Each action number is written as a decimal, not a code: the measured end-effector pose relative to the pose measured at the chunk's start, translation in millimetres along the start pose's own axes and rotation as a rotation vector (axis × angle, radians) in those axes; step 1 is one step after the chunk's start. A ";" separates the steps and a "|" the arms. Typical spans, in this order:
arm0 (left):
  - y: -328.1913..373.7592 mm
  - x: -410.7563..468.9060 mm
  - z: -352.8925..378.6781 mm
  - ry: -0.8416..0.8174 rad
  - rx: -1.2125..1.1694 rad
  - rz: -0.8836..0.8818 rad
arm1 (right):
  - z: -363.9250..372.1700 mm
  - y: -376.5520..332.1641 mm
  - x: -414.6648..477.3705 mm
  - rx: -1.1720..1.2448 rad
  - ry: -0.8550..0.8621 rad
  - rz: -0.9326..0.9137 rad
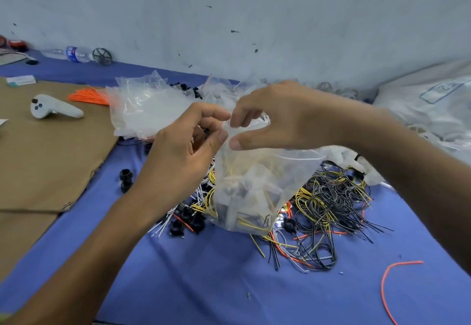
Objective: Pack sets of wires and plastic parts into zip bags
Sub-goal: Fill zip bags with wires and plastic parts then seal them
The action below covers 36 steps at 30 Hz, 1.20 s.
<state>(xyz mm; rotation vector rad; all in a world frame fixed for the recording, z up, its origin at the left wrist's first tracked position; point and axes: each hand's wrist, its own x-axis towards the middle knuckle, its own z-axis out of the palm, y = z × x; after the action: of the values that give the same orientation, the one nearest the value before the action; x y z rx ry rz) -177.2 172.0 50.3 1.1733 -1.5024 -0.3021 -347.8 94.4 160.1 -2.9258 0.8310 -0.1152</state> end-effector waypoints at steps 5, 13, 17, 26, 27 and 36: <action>2.3 1.5 0.6 0.022 -0.012 -0.058 | -23.3 1.0 8.6 -0.018 -0.144 0.012; 5.9 7.6 2.0 0.019 0.011 -0.053 | -8.5 6.7 4.4 0.126 -0.025 0.046; 6.8 3.7 1.9 0.002 0.010 -0.034 | 21.8 6.5 -10.4 0.269 0.156 0.069; 6.6 -0.6 0.1 -0.009 0.056 0.018 | 43.1 0.3 -12.3 0.286 0.292 0.052; 6.7 -1.0 0.7 0.001 0.060 0.025 | 44.2 -0.4 -12.3 0.276 0.292 0.048; 2.5 -1.2 0.3 -0.015 0.154 0.024 | 50.9 -2.9 -13.9 0.178 0.348 0.067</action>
<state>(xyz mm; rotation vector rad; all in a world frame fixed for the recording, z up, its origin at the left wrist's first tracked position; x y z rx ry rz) -178.8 173.9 51.3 1.2755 -1.5736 -0.1811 -353.0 107.9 109.3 -2.7446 0.9068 -0.6720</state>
